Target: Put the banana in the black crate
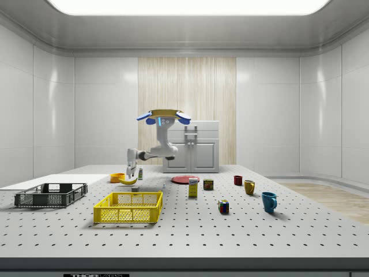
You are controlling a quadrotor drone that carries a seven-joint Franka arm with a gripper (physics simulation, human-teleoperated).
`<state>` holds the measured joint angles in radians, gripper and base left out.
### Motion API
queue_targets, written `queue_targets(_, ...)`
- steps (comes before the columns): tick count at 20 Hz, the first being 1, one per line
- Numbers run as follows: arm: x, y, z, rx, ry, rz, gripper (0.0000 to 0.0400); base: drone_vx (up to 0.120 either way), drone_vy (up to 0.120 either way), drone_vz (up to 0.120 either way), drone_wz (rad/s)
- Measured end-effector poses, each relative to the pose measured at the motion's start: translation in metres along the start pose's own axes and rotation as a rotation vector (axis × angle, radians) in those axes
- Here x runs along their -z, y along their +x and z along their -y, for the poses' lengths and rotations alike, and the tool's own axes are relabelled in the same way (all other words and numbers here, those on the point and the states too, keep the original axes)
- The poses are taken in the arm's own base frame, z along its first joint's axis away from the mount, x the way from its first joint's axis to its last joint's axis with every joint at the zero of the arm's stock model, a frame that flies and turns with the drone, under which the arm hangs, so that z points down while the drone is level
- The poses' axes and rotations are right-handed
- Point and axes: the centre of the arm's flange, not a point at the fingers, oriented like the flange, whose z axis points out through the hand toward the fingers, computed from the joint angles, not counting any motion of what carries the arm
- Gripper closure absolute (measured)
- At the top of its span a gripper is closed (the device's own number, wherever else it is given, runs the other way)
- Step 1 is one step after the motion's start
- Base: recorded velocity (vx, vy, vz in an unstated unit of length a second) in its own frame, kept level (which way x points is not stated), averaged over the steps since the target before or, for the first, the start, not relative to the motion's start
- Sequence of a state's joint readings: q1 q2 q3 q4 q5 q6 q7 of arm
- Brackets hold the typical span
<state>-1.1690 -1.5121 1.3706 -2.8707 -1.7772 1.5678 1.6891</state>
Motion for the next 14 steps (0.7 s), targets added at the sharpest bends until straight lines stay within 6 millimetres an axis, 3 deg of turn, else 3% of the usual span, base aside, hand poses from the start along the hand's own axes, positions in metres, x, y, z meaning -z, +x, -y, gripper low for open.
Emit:
queue_targets(5,0.000,0.000,0.000,0.000,0.000,0.000,0.0000,0.104,0.000,0.000,0.000)
queue_targets(14,-0.026,0.000,0.000,0.000,0.000,0.000,0.0000,0.000,0.000,0.000,0.000)
